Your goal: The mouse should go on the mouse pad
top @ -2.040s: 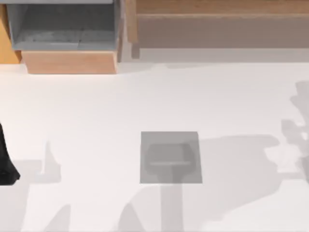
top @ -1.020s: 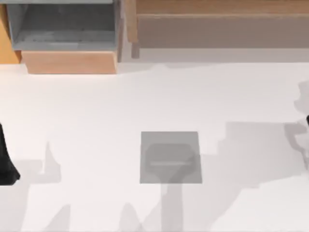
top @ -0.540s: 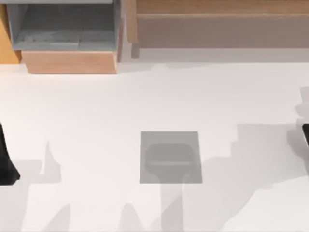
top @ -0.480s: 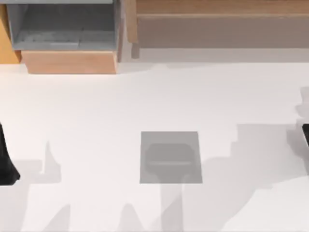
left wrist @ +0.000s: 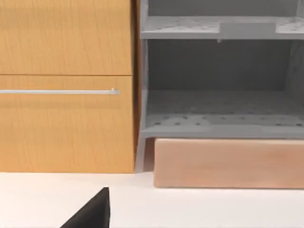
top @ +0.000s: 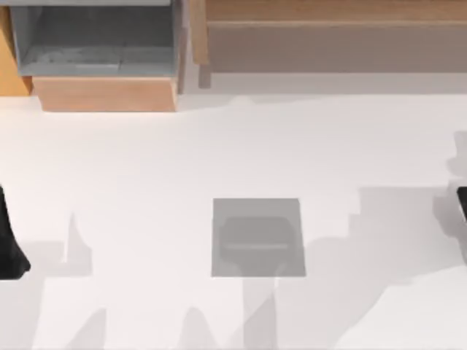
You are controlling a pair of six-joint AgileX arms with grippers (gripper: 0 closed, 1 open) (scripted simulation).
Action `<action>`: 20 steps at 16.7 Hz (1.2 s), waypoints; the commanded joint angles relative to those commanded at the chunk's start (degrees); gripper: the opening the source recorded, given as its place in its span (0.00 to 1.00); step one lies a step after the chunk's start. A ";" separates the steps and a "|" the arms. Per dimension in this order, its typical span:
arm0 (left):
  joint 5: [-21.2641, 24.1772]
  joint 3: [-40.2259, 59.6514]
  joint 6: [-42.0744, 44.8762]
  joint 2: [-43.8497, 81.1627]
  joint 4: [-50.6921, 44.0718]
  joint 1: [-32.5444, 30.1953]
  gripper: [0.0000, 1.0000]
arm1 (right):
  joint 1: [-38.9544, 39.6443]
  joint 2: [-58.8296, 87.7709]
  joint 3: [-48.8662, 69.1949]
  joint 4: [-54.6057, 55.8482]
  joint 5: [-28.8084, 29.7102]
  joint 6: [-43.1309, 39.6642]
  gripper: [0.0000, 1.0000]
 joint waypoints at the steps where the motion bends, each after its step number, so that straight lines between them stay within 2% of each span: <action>1: 0.00 0.00 0.00 0.00 0.00 0.00 1.00 | 0.00 0.00 0.00 0.00 0.00 0.00 0.32; 5: 0.00 0.00 0.00 0.00 0.00 0.00 1.00 | 0.00 0.00 0.00 0.00 0.00 0.00 0.02; 6: 0.00 0.00 0.00 0.00 0.00 0.00 1.00 | 0.00 0.00 0.00 0.00 0.00 0.00 0.00; 13: 0.00 0.00 0.00 0.00 0.00 0.00 1.00 | 0.00 0.00 0.00 0.00 0.00 0.00 0.00; 17: 0.00 0.00 0.00 0.00 0.00 0.00 1.00 | -0.07 -4.02 2.98 -4.65 -0.08 -0.24 0.00; 20: 0.00 0.00 0.00 0.00 0.00 0.00 1.00 | 0.00 -6.32 7.43 -12.08 -0.10 -0.48 0.00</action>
